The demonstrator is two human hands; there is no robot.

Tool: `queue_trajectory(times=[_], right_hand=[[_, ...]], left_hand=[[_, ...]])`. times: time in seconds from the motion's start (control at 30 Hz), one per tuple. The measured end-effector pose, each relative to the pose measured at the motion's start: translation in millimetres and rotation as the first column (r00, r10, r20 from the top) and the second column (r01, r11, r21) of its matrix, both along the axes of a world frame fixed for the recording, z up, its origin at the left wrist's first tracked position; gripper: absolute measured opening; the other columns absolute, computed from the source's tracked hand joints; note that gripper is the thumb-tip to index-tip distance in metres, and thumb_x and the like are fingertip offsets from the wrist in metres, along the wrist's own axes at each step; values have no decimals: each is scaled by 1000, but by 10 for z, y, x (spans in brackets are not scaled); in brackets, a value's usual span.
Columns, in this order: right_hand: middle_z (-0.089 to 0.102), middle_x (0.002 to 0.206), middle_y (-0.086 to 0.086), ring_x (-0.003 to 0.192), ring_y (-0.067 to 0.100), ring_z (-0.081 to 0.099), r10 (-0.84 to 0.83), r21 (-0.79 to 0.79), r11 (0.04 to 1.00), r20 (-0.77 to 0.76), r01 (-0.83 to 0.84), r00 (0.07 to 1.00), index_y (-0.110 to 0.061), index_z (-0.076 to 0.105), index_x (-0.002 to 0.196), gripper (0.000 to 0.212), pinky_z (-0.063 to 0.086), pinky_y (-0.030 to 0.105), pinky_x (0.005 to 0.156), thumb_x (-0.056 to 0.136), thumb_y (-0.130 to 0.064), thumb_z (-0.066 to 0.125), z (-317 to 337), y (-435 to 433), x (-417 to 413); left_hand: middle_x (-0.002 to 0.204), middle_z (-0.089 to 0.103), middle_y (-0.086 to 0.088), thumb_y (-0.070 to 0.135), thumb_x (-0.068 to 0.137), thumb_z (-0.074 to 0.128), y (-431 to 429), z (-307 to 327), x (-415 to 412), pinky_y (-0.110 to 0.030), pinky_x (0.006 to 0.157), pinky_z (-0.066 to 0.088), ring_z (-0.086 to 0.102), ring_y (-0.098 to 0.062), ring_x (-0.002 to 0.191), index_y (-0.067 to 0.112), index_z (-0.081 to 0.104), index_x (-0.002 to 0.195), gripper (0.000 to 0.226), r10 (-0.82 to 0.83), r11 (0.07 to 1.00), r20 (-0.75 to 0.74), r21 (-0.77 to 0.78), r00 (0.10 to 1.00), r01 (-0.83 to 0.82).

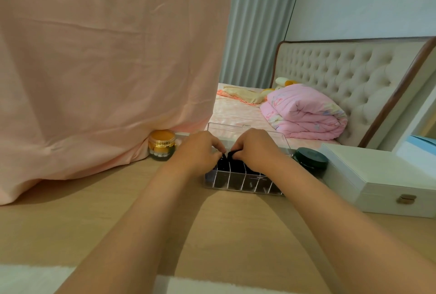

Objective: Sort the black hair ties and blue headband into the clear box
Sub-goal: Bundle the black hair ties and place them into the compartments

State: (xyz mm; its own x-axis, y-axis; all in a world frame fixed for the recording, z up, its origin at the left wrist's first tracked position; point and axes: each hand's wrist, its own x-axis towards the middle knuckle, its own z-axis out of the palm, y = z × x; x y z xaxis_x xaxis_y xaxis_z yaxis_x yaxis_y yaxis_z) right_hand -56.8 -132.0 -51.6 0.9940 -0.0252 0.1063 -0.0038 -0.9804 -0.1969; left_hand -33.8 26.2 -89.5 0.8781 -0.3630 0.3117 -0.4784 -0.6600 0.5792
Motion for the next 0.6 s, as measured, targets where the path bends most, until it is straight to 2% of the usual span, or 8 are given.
queue_trajectory(times=[0.07,0.17,0.2,0.23,0.3,0.37,0.47,0.6], right_hand=[[73,108,5,100,23,65,27,-121,992,-79,-36,996,-19,77,116,23,52,31,90,95,-19,67,-6,63,30],[66,96,6,90,23,61,41,-239,969,-125,-70,991,-15,75,114,24,48,29,78,97,-11,60,-5,95,52],[67,98,7,94,24,62,50,-226,971,-125,-77,991,-13,74,117,25,49,30,80,95,-11,62,5,77,56],[69,110,9,104,25,64,66,-174,981,-114,-85,991,-12,69,126,33,50,30,86,93,-12,66,21,45,56],[64,129,8,119,25,60,98,-14,995,-103,-100,990,-14,53,146,64,45,28,93,87,-14,77,94,-44,27],[64,117,3,106,19,62,129,77,990,-127,-120,984,-16,46,150,77,43,25,88,82,-15,81,174,-135,-9],[64,106,-4,86,7,60,148,117,984,-143,-132,979,-16,52,146,66,44,23,83,85,-20,79,210,-251,-40],[74,115,-2,97,7,63,146,188,971,17,-147,989,-20,74,121,29,48,25,94,93,-18,70,87,-285,-81]], left_hand=[[122,62,3,21,95,61,8,6,1,-28,86,43,56,-15,111,32,74,101,18,3,1000,16,4,1000,-3],[113,62,10,26,95,63,-5,12,-38,-28,87,42,55,-11,111,31,71,106,15,-53,997,9,-57,999,53],[112,63,10,28,95,65,-16,5,-49,-28,87,42,55,-10,111,30,72,109,16,-71,996,11,-54,997,71],[113,65,8,29,94,66,-26,-5,-53,-28,87,42,56,-11,108,29,72,111,18,-79,996,15,-36,997,79],[114,69,4,29,94,67,-40,-24,-54,-27,84,45,58,-12,99,27,74,114,22,-73,997,24,9,997,73],[110,71,2,29,94,67,-52,-36,-49,-27,82,47,59,-11,92,28,75,115,23,-68,998,25,17,997,68],[107,72,4,28,94,67,-70,-52,-49,-26,79,47,58,-9,89,30,76,112,21,-57,998,46,1,997,57],[102,73,5,28,95,63,-63,-42,-49,-28,77,50,62,-10,88,28,77,109,19,-46,999,22,-19,999,47]])
